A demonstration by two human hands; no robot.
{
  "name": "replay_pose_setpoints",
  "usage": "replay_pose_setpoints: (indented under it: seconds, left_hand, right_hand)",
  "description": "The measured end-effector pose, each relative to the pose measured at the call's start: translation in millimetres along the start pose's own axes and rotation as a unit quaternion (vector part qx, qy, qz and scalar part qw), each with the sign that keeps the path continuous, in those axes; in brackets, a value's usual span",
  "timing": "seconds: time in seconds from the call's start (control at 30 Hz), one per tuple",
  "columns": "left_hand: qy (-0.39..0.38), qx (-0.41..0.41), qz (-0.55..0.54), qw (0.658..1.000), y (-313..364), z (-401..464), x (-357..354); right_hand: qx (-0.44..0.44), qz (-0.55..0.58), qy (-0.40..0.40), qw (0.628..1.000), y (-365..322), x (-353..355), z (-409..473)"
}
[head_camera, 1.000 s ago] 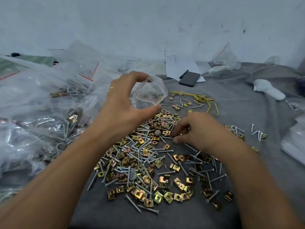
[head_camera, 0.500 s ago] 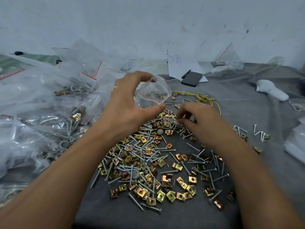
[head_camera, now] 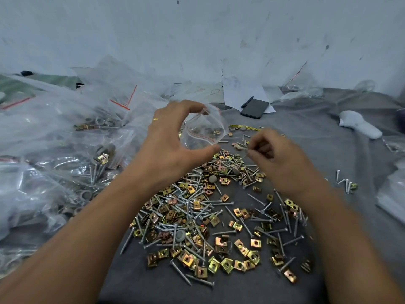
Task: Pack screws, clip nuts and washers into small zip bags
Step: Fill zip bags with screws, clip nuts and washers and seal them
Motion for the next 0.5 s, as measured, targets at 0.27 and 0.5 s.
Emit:
replay_pose_setpoints:
  seconds: [0.27,0.5]
  left_hand:
    - [-0.012,-0.022,0.027,0.999,4.3,1.5,-9.1]
    - [-0.001,-0.028,0.017,0.999,3.1,-0.1,-14.6]
  right_hand:
    - [0.130,0.180,0.114,0.968,-59.8,30.6,-3.3]
    - [0.150,0.047,0.101,0.982,-74.7,5.2,-5.6]
Point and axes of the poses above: each hand's wrist, its own z-axis towards the middle knuckle, its own x-axis out of the back of the hand, y = z × x, the point moved 3 cm from there along z, towards the middle knuckle, and after that the axes turned 6 degrees about -z, right-handed, at the moved point
